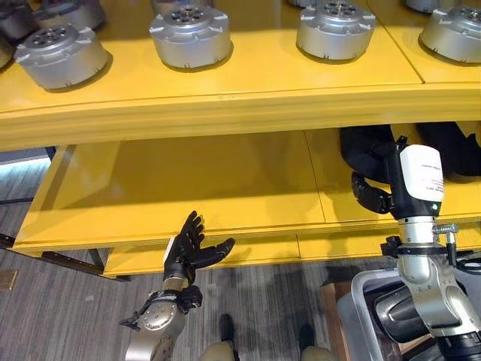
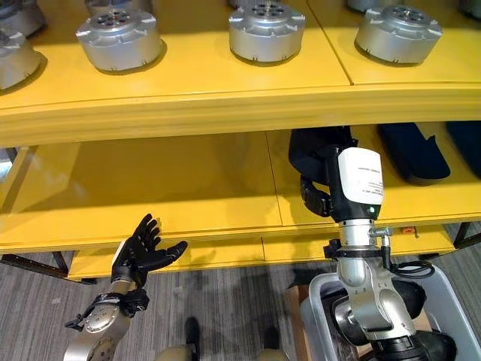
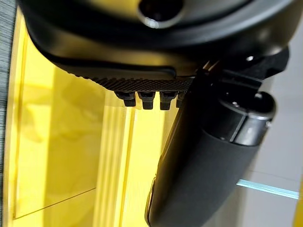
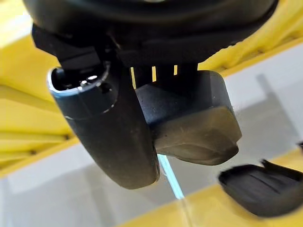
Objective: Move parts from the plastic box to the shelf.
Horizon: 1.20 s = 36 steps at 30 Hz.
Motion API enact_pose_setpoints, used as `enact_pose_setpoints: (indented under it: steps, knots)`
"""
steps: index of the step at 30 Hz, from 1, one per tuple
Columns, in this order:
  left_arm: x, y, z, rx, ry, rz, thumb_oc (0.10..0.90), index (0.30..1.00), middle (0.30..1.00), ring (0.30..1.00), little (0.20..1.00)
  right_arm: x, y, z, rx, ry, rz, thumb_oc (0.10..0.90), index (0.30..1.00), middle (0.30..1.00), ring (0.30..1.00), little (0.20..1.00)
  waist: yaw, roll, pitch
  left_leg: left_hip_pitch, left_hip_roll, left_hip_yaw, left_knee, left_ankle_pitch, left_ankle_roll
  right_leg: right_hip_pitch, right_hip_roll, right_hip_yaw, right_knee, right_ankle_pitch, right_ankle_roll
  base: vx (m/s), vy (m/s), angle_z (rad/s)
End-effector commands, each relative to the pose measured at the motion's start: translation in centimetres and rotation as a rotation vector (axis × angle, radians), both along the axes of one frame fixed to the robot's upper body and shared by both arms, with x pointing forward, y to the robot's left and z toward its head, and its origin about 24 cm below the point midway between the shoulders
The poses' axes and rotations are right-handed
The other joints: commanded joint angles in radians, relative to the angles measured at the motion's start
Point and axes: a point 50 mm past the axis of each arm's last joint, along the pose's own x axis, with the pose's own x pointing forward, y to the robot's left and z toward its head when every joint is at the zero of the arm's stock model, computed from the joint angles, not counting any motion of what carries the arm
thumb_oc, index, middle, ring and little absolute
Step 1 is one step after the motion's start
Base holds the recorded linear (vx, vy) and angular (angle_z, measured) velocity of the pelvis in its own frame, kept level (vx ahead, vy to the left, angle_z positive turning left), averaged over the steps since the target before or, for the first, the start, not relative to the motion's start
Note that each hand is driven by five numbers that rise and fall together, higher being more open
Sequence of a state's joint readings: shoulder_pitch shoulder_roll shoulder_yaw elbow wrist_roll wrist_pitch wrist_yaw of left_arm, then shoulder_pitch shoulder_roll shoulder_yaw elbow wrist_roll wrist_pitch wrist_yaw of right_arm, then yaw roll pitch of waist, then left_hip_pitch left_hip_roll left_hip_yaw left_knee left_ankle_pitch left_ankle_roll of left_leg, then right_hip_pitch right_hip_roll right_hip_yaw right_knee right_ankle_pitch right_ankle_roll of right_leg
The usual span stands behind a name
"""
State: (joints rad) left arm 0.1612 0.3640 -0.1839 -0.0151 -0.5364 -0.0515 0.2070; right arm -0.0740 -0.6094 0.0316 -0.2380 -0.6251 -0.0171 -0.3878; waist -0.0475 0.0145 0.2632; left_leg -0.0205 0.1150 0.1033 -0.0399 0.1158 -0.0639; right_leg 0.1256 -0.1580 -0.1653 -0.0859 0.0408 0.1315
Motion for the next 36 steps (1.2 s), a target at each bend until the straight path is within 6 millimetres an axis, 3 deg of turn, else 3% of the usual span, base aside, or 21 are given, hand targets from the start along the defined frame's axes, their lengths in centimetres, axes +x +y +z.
enact_pose_setpoints:
  steps: [1,14,23,27,28,31,34,36]
  knots:
    - [1.5,0.7,4.6,0.008,-0.259,0.022,0.900,1.000,1.000,1.000,1.000,-0.5,2.5,7.1,-0.094,-0.359,0.148,0.400,0.300,0.300,0.300,0.300,0.014,-0.040,-0.130,-0.017,0.068,-0.003,0.136,-0.106,-0.039,-0.007,-0.022,0.007,0.109,-0.136,-0.015,0.00,0.000,0.00]
    - [1.1,1.1,3.9,0.011,-0.226,0.056,0.900,1.000,1.000,1.000,1.000,1.1,6.0,9.4,-0.180,-0.401,0.274,0.400,0.300,0.300,0.300,0.300,0.058,-0.042,-0.132,-0.030,0.052,-0.027,0.139,-0.112,-0.037,0.014,-0.032,-0.013,0.096,-0.137,-0.016,0.01,-0.001,0.06]
    - [0.9,2.1,3.9,0.025,-0.217,0.072,0.900,1.000,1.000,1.000,1.000,3.2,8.0,10.9,-0.348,-0.374,0.292,0.400,0.300,0.300,0.300,0.300,0.107,-0.042,-0.109,-0.062,0.052,-0.050,0.184,-0.127,-0.039,0.004,-0.028,-0.031,0.136,-0.165,-0.024,0.01,-0.024,0.11]
    - [1.2,2.7,4.4,0.046,-0.235,0.078,0.900,1.000,1.000,1.000,1.000,4.1,9.3,12.2,-0.416,-0.386,0.307,0.400,0.300,0.300,0.300,0.300,0.124,-0.035,-0.069,-0.112,0.058,-0.059,0.254,-0.149,-0.041,-0.074,-0.022,-0.022,0.230,-0.197,-0.030,-0.12,-0.039,0.00]
    - [1.4,2.9,4.7,0.051,-0.250,0.074,0.900,1.000,1.000,1.000,1.000,4.4,9.8,13.3,-0.457,-0.414,0.301,0.400,0.300,0.300,0.300,0.300,0.131,-0.029,-0.048,-0.140,0.065,-0.058,0.291,-0.157,-0.042,-0.126,-0.026,-0.015,0.282,-0.203,-0.032,-0.13,0.003,0.00]
    - [1.6,3.1,5.3,0.051,-0.274,0.076,0.900,1.000,1.000,1.000,1.000,4.9,10.2,14.5,-0.482,-0.436,0.287,0.400,0.300,0.300,0.300,0.300,0.132,-0.021,-0.033,-0.181,0.075,-0.052,0.342,-0.175,-0.039,-0.198,-0.026,0.002,0.357,-0.219,-0.034,-0.15,0.010,-0.16]
    - [2.1,2.9,6.4,0.047,-0.324,0.050,0.900,1.000,1.000,1.000,1.000,5.3,10.5,17.1,-0.526,-0.504,0.239,0.400,0.300,0.300,0.300,0.300,0.140,-0.010,0.003,-0.265,0.078,-0.065,0.446,-0.204,-0.036,-0.315,-0.041,0.015,0.497,-0.241,-0.037,-0.16,-0.004,-0.19]
    - [2.2,2.8,6.6,0.034,-0.335,0.050,0.900,1.000,1.000,1.000,1.000,5.6,10.5,17.4,-0.533,-0.504,0.226,0.400,0.300,0.300,0.300,0.300,0.135,-0.005,-0.001,-0.291,0.078,-0.069,0.474,-0.222,-0.031,-0.354,-0.043,0.026,0.538,-0.251,-0.038,-0.09,0.010,0.05]
